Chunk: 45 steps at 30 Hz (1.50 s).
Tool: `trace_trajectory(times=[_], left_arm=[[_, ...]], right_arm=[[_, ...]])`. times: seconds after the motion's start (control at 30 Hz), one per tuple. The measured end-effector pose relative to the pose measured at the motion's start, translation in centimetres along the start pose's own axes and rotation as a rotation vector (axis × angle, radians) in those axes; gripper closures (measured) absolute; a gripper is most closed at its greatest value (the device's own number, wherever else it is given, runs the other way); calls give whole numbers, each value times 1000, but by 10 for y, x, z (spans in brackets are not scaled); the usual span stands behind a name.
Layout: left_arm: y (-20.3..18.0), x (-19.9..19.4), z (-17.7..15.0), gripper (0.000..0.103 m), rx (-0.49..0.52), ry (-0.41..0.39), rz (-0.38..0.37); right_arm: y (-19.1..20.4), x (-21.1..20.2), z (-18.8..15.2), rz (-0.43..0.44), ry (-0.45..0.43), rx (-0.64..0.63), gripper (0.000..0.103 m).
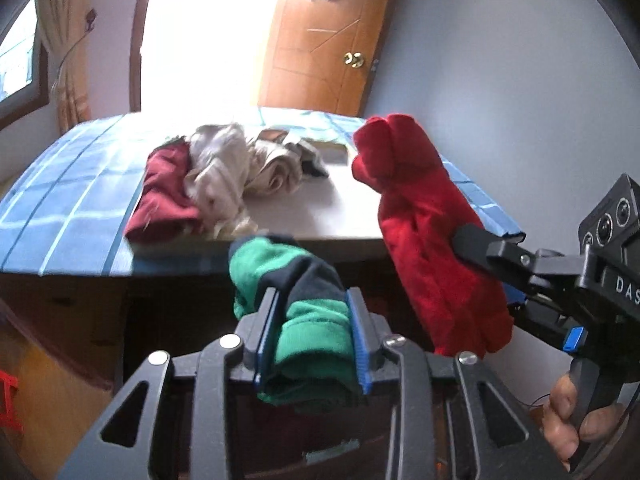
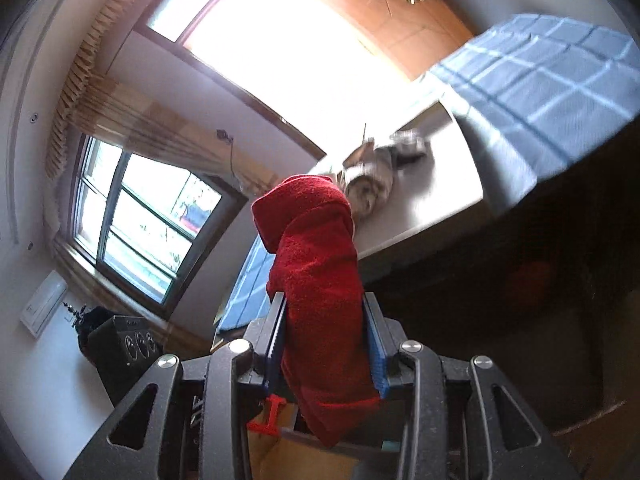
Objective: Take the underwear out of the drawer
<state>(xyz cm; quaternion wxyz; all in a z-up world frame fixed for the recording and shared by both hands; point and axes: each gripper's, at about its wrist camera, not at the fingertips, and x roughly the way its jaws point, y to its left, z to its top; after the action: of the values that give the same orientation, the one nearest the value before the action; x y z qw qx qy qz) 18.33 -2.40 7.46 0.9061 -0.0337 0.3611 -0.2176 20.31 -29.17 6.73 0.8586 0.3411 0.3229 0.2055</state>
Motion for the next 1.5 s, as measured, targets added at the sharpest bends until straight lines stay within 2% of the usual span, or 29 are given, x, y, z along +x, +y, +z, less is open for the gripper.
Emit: trace_trajectory(times=[0.17,0.3,0.43,0.5,0.57,0.63,0.77,0.83,0.93,1.07,1.23,1.3,1.33,1.4,1.43,1.5], left_arm=[[-5,13,20,91,30,-15,4],[-1,24,20,93,28,7,4],[12,29,14,93,-14,74,-16],[22,33,6,86,-47,145,-23],[29,40,-8,54,-62,200,12],[27,52,-20,50,-59,257,31],[1,91,-41,50,54,406,-33],[-18,107,-49,50,150,449,-47],[-48,134,-63,50,378,546,-99],[-67,163,-75,50,550,652,-135],[-82,191,-83,50,634,717,-138],[-86,199,-89,50,637,733,-138],[-86,202,-92,51,626,740,-129],[-83,210,-94,69,604,747,-103],[-80,212,-95,85,594,744,-91],[-73,211,-92,87,543,720,-94]], right_arm=[[1,-4,22,-8,-47,-7,65],[-3,-8,30,-15,-59,1,65],[-12,-10,31,-27,-54,6,65],[-17,-14,30,-37,-46,9,65],[-23,-19,27,-46,-47,14,65],[-27,-24,26,-56,-61,12,65],[-34,-36,25,-67,-83,10,65],[-38,-42,25,-74,-89,13,65],[-46,-52,25,-92,-104,19,65],[-60,-60,29,-102,-116,46,65],[-70,-64,34,-114,-132,67,65],[-72,-62,34,-117,-130,72,65],[-74,-61,34,-118,-127,78,65],[-76,-59,34,-121,-122,84,65],[-77,-58,34,-122,-119,87,65],[-78,-57,33,-125,-116,90,65]])
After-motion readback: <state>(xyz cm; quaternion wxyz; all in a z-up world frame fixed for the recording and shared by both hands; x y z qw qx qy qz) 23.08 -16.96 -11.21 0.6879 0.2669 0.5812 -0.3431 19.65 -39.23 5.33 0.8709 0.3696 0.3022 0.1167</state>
